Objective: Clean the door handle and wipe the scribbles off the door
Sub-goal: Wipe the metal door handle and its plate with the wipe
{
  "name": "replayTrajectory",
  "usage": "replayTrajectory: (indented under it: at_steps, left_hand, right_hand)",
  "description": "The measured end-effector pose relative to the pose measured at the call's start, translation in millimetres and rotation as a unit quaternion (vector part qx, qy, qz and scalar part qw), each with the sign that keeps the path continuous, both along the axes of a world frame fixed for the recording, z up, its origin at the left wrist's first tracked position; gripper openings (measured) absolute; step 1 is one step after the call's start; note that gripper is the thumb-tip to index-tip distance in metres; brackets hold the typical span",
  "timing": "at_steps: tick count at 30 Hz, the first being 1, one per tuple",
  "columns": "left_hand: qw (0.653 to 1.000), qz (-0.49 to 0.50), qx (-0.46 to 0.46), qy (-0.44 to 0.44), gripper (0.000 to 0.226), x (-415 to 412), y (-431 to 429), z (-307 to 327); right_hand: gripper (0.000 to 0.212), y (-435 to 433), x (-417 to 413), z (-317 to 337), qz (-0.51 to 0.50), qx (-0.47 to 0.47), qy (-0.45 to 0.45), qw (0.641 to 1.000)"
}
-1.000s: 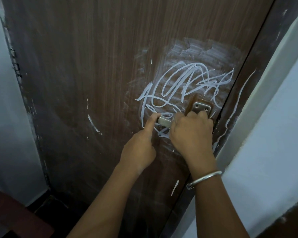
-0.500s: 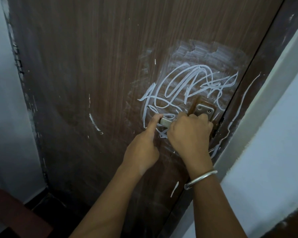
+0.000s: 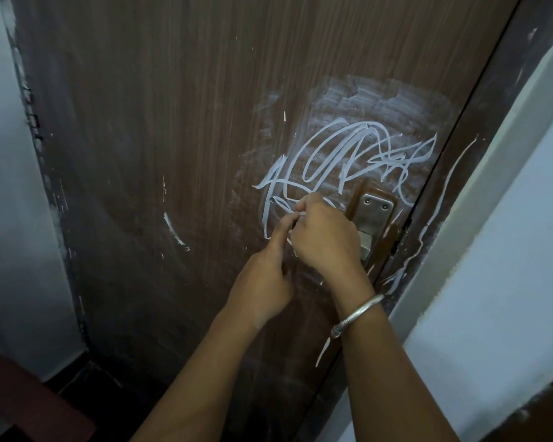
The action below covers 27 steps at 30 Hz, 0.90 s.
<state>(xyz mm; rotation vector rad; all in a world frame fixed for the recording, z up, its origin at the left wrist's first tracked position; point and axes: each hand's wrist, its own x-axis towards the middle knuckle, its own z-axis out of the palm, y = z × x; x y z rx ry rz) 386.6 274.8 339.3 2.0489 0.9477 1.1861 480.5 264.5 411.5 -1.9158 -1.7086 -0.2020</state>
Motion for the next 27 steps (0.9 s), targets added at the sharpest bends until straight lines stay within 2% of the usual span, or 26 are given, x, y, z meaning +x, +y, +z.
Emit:
replayTrajectory:
  at_steps: [3,6,11,18,22,27]
  left_hand:
    - [1.000,-0.001,-0.004,0.009,0.095,-1,1,-1]
    - [1.000,0.001,0.009,0.024,0.097,-5,4,-3]
    - [1.000,0.002,0.005,0.015,0.096,-5,4,0]
    - [1.000,0.003,0.000,0.007,0.097,-7,5,1]
    - [1.000,0.002,-0.003,0.016,0.097,-7,4,3]
    - [0.999,-0.004,0.006,0.033,0.098,-6,5,2]
  right_hand:
    - [0.032,5,8,5,0.043,-0.042,0.045,0.997]
    - [0.026,11,15,7,0.074,-0.050,0.076,0.993]
    - [0.021,12,22,-1,0.078,-0.003,0.078,0.994]
    - [0.014,15,25,8,0.097,-0.065,0.083,0.990]
    - [0.019,16,26,11,0.112,-0.102,0.092,0.984]
    - [0.017,13,32,8,0.142,-0.081,0.142,0.976]
